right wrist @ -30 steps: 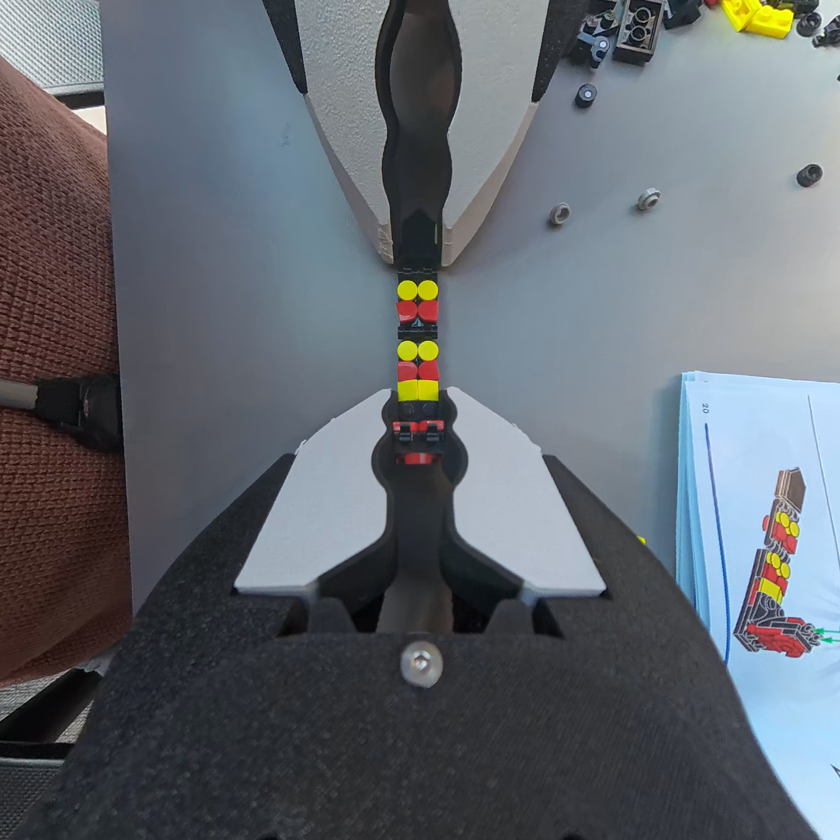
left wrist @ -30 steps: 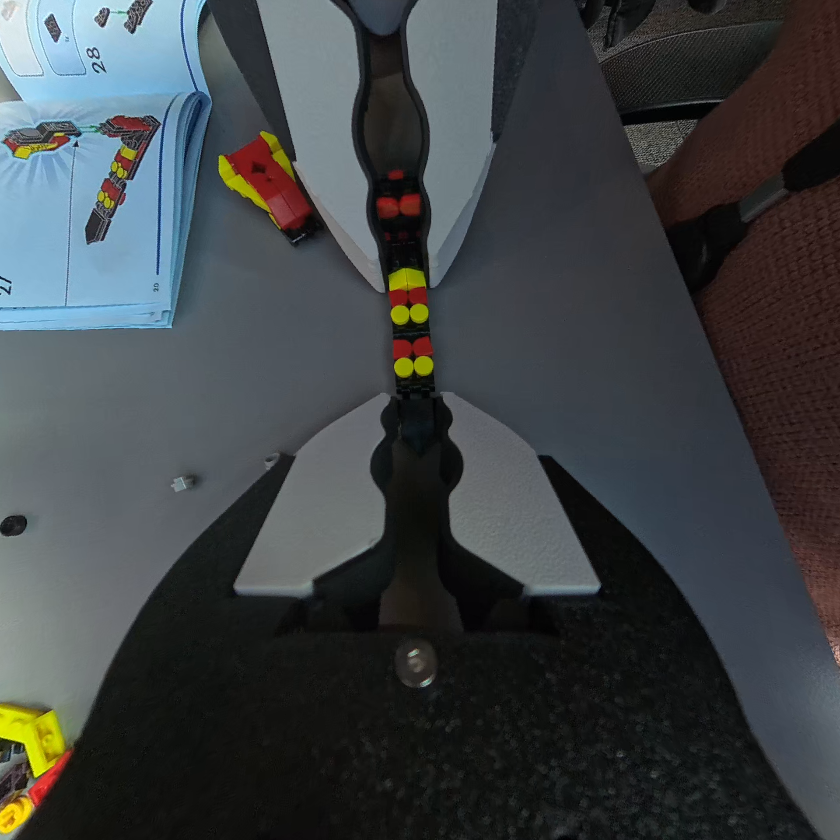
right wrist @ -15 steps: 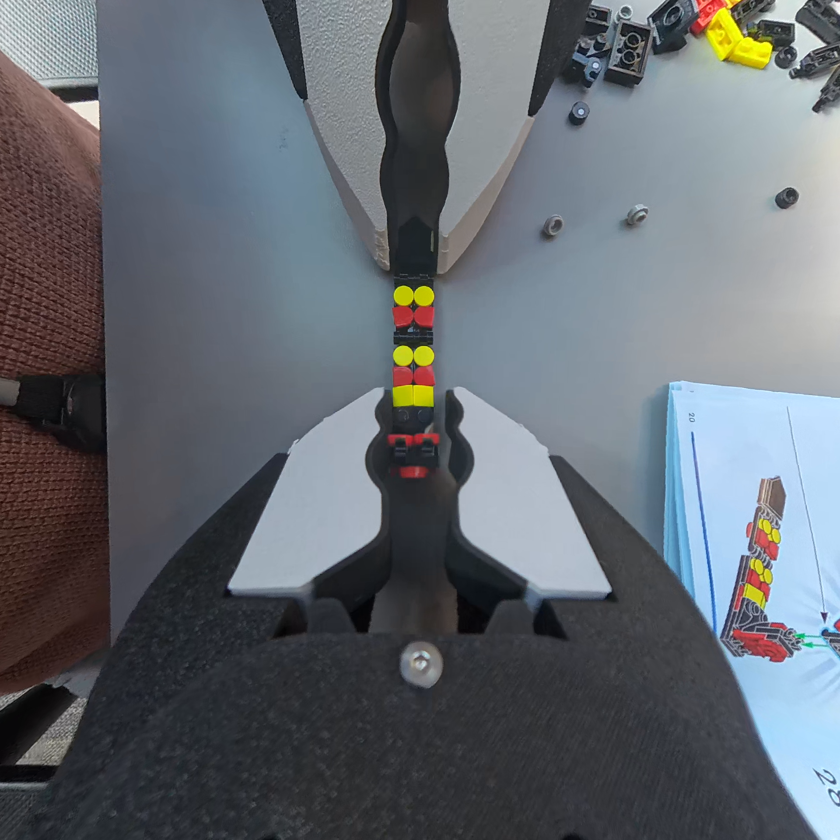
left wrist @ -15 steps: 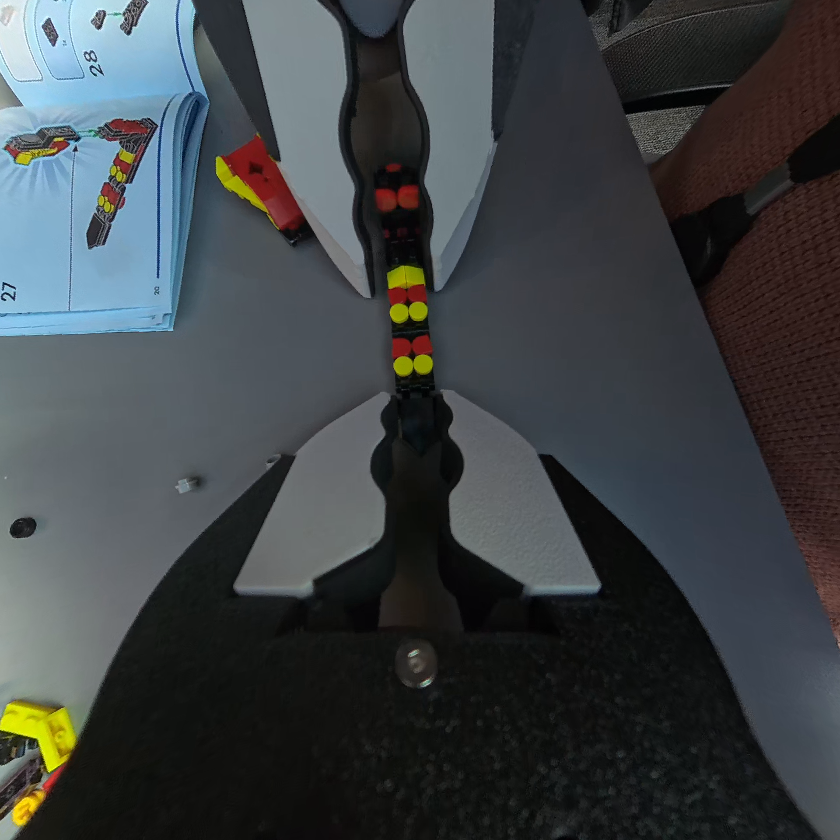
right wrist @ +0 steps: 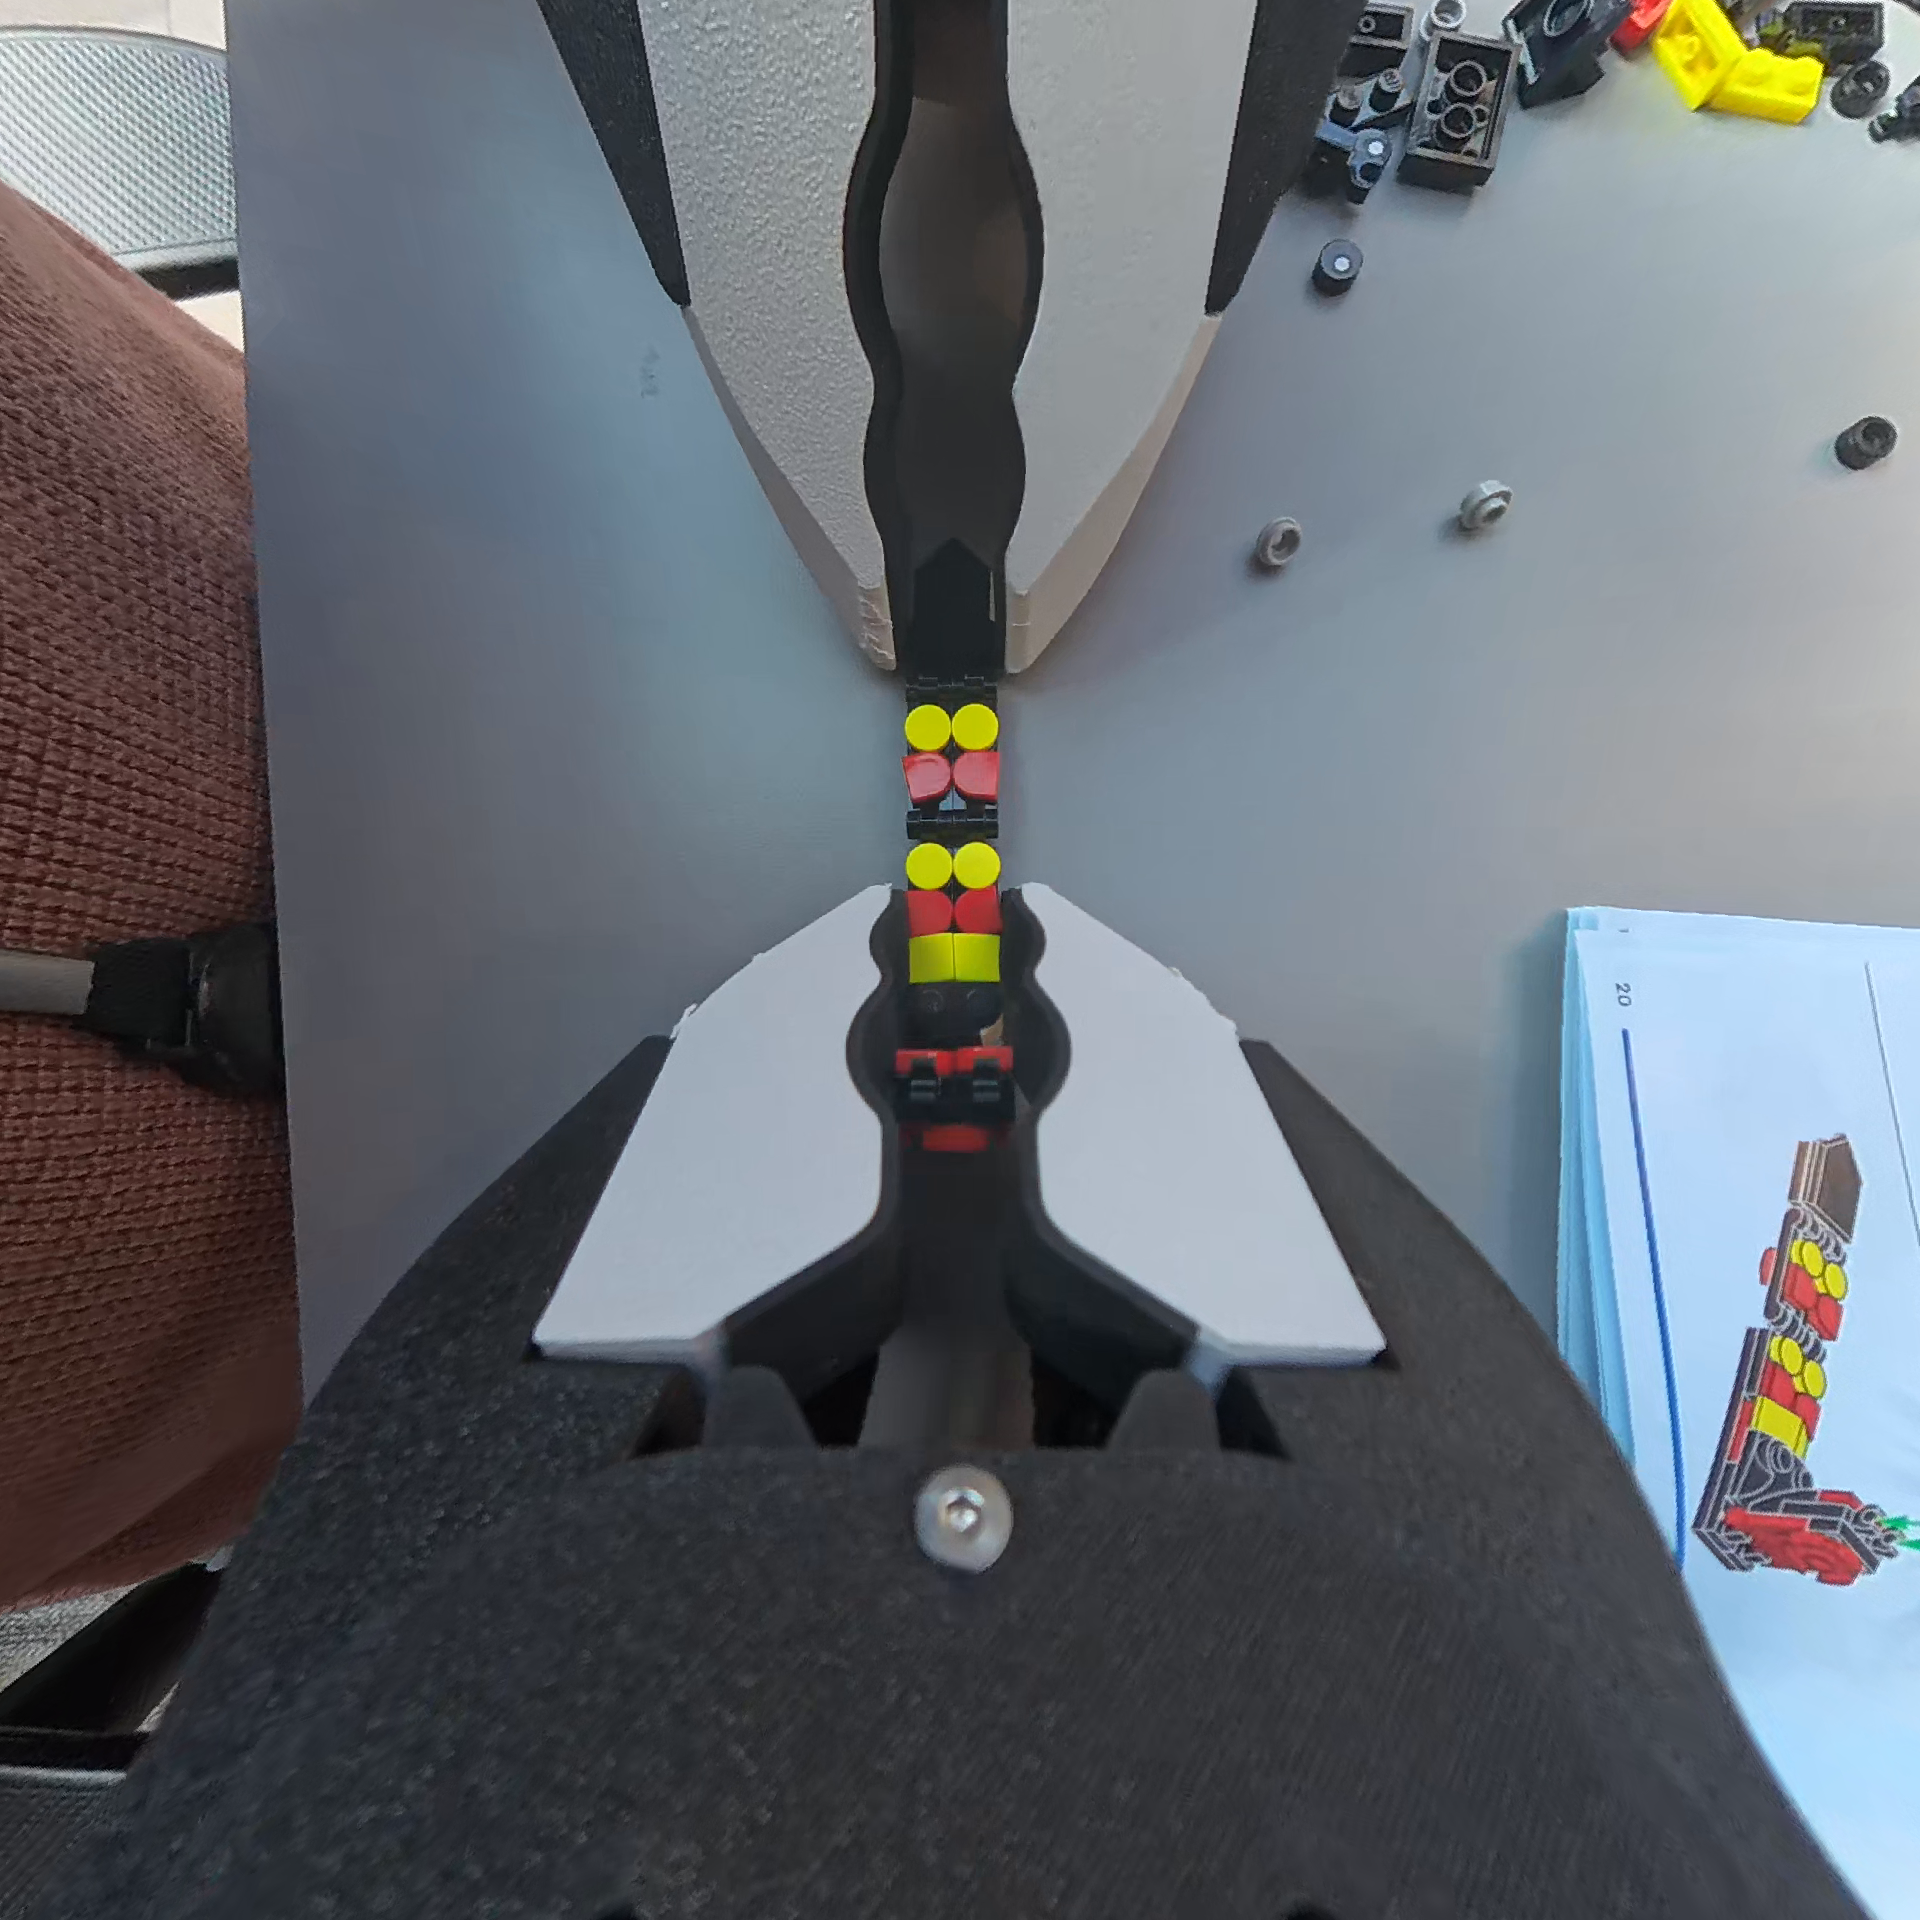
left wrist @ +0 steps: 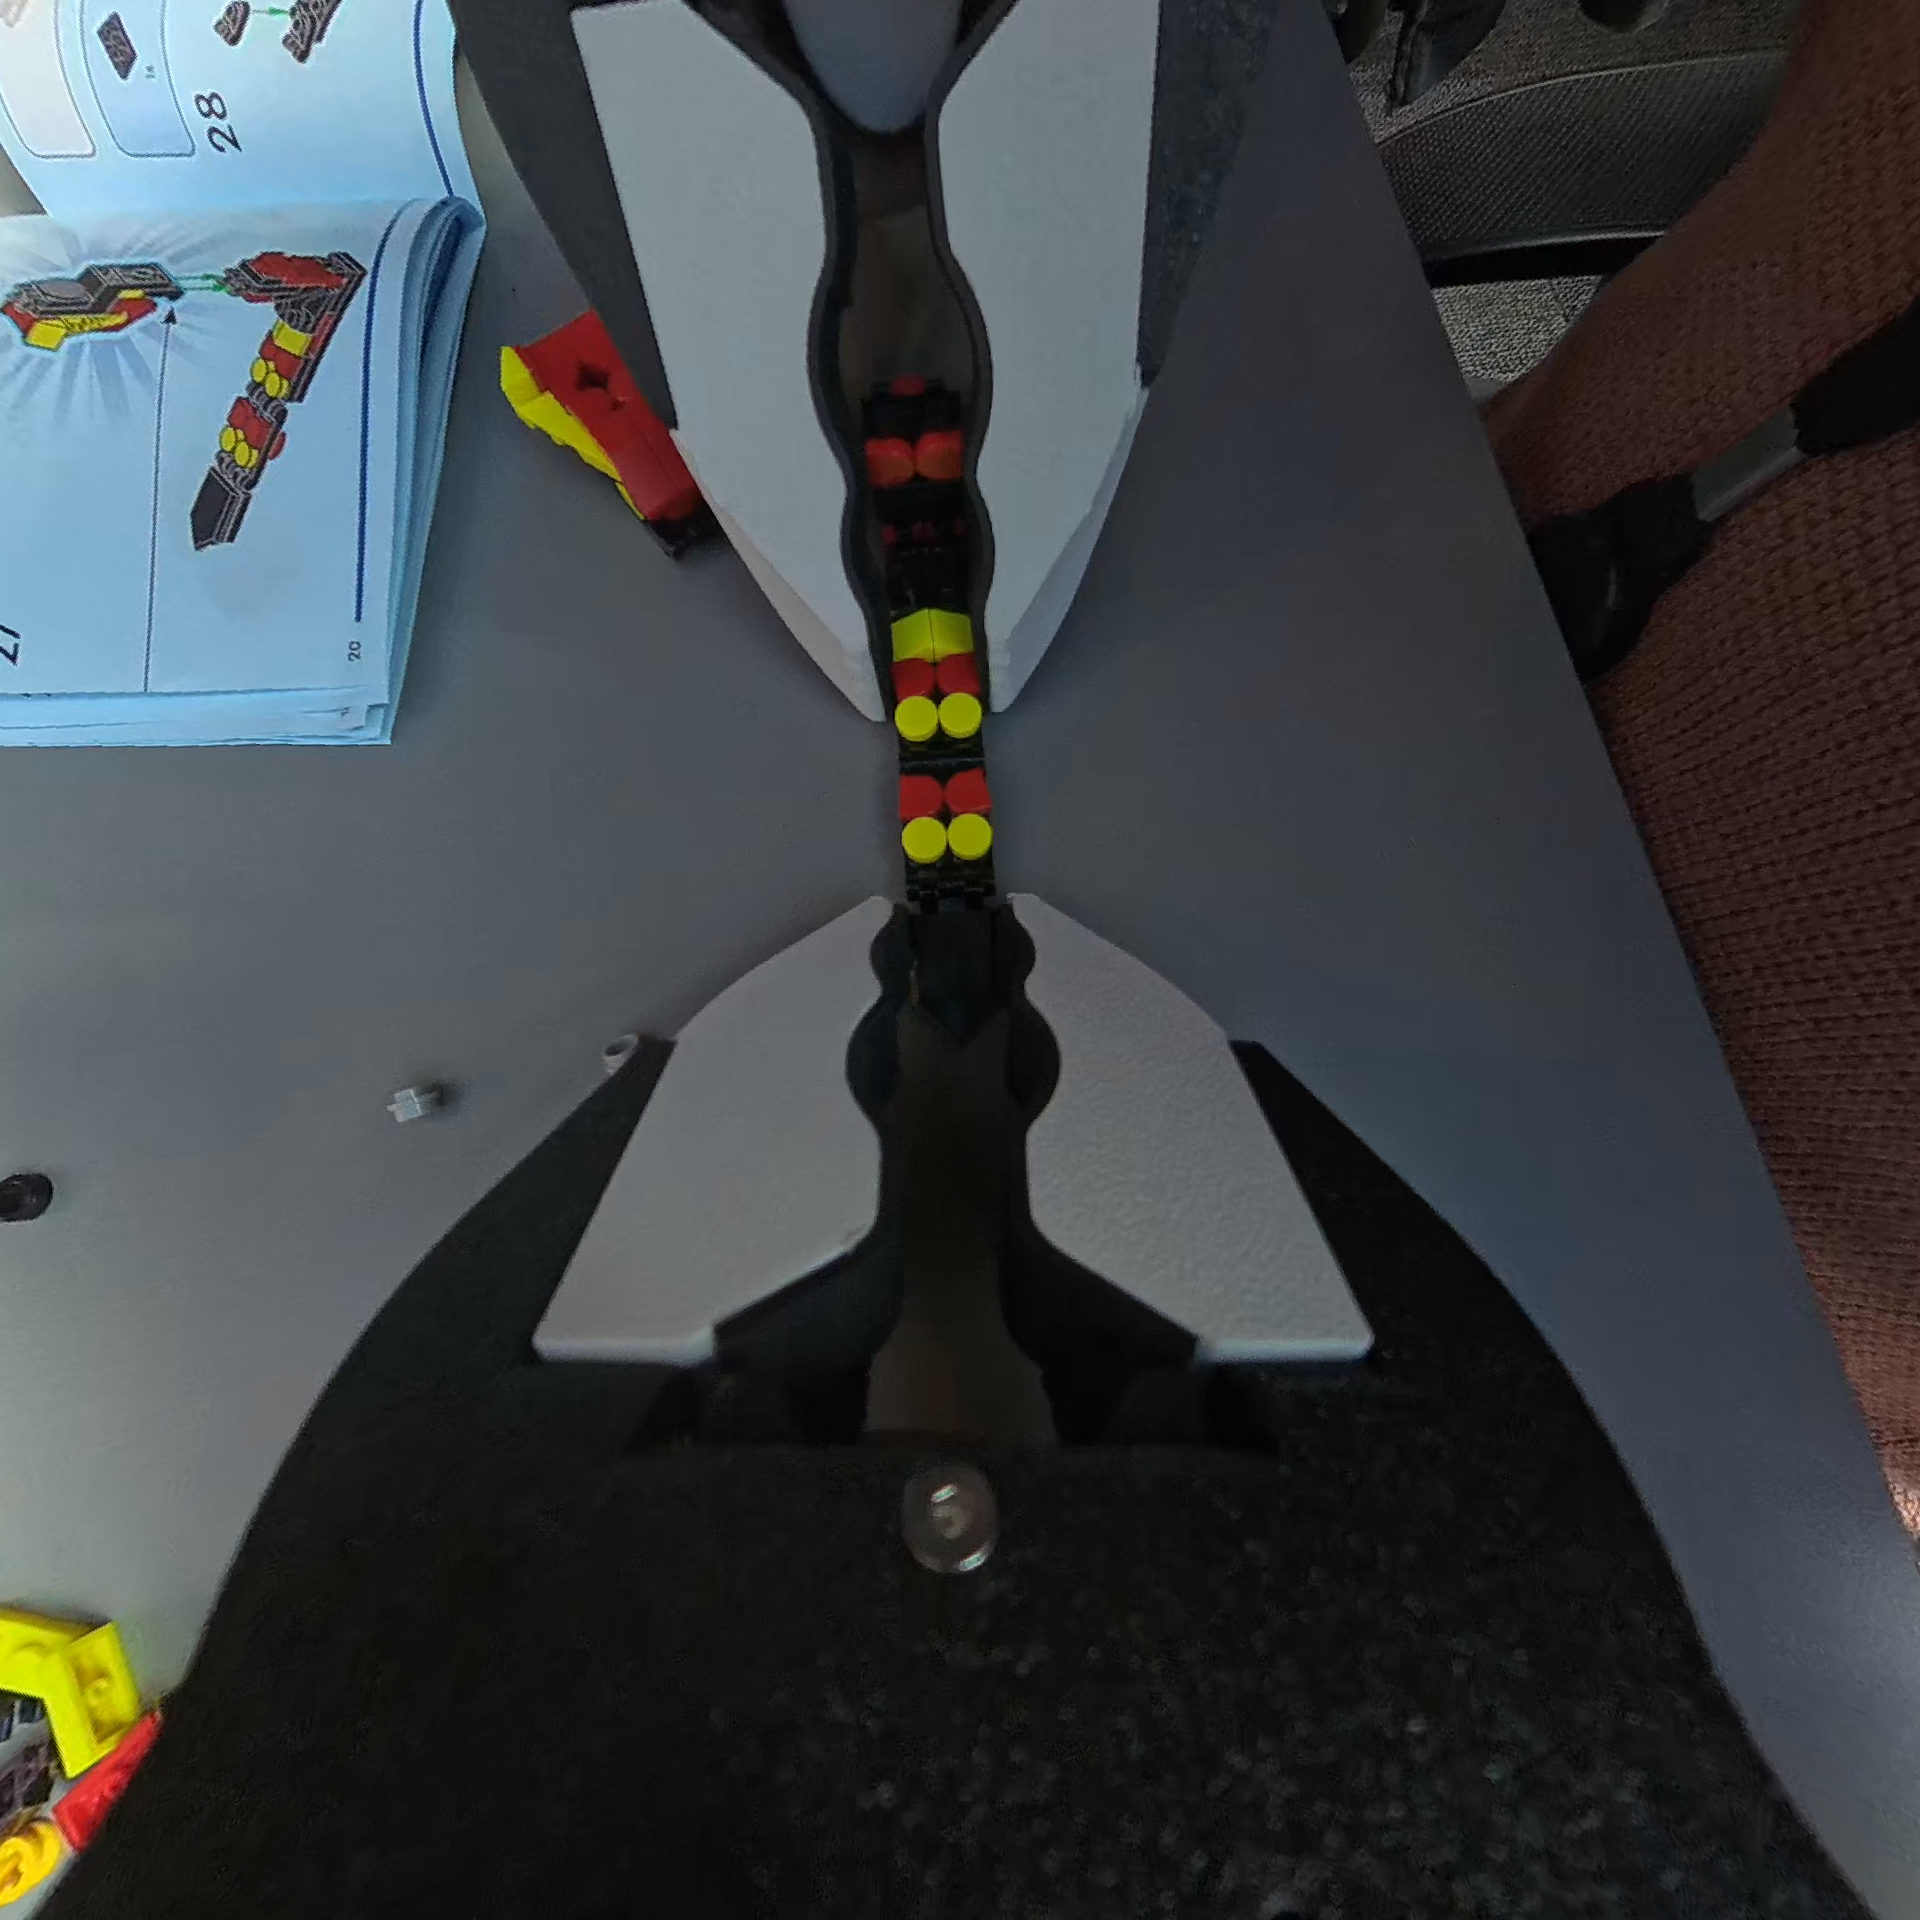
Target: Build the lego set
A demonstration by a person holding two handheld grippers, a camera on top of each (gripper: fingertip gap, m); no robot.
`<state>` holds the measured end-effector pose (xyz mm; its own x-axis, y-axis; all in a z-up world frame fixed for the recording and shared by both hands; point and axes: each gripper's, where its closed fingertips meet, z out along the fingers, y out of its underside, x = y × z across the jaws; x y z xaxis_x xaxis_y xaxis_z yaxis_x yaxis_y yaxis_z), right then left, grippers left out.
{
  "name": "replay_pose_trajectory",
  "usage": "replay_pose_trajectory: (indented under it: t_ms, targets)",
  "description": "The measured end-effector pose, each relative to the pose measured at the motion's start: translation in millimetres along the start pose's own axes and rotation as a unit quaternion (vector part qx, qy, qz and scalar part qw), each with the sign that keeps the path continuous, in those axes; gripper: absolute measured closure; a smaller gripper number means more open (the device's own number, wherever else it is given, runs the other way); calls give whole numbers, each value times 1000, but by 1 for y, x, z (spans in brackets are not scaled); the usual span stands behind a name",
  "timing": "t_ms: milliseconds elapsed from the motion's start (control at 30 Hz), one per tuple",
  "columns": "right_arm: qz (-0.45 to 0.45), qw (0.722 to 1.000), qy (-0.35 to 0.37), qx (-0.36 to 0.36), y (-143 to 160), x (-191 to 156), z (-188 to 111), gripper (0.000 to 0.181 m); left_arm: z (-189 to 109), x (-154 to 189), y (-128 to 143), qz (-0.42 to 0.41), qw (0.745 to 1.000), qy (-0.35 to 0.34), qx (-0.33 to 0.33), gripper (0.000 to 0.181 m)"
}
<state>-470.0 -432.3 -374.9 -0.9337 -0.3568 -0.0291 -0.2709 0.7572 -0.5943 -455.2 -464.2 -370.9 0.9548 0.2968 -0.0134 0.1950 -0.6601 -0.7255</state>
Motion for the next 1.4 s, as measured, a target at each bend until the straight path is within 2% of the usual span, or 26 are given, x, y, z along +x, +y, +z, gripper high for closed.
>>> replay_pose_trajectory:
  t_ms: [800, 933, 1033, 1100, 1400]
  targets:
    - [-18, 999, 3, -28, 0, 1, 0, 165, 2, -1, -1, 1, 1000, -2, -5, 165]
    - [-19, 999, 3, -28, 0, 1, 1, 165, -5, -4, 0, -4, 1000, -11, 3, 149]
    - [-17, 999, -1, -27, 0, 1, 1, 165, -14, -5, 4, -7, 1000, -18, -3, 144]
    - [-17, 1000, -5, -25, -1, 0, 1, 165, -13, -3, 10, -2, 1000, -12, -15, 156]
    - [-22, 999, -8, -29, -2, -1, 2, 165, -8, 2, 10, 8, 1000, 6, -17, 165]
